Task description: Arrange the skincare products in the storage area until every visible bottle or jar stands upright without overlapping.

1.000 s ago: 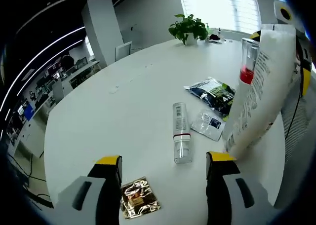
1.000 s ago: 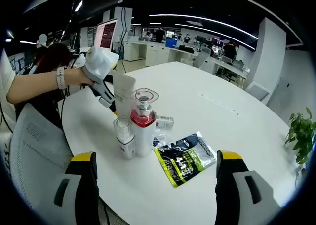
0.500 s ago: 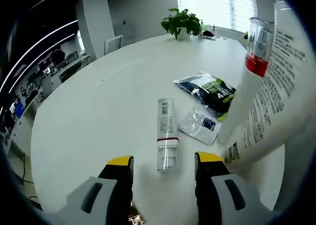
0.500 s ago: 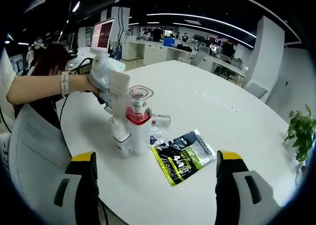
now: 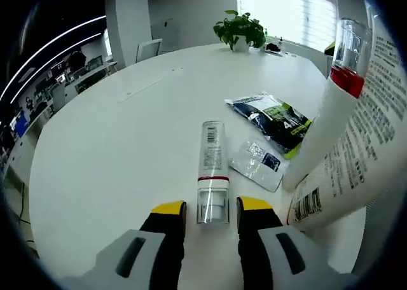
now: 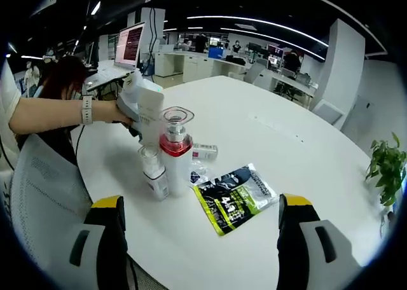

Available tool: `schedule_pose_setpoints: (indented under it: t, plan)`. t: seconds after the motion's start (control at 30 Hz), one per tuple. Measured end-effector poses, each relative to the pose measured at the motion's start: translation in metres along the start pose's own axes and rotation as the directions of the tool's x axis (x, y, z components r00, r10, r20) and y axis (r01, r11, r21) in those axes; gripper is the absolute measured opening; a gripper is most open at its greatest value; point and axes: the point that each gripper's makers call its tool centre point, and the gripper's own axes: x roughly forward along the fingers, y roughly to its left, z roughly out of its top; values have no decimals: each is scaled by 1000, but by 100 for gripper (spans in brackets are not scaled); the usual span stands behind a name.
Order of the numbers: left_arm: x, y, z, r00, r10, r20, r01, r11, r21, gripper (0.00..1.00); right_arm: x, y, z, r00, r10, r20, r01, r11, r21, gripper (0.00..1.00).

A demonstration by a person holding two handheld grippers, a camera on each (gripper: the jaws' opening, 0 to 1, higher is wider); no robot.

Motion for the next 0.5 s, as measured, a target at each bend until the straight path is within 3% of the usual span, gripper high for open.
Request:
schedule_pose_setpoints:
  t: [0.2, 0.5]
  plan:
    - [0, 1, -2, 1000, 7, -3, -7, 1000, 4, 20, 1, 1, 1, 1000, 1, 1, -1, 1000, -5, 100]
    - [-4, -1, -3, 1000, 12, -16, -12, 1000, 12, 19, 1, 3, 0, 1000, 2, -4, -2, 1000, -19, 100]
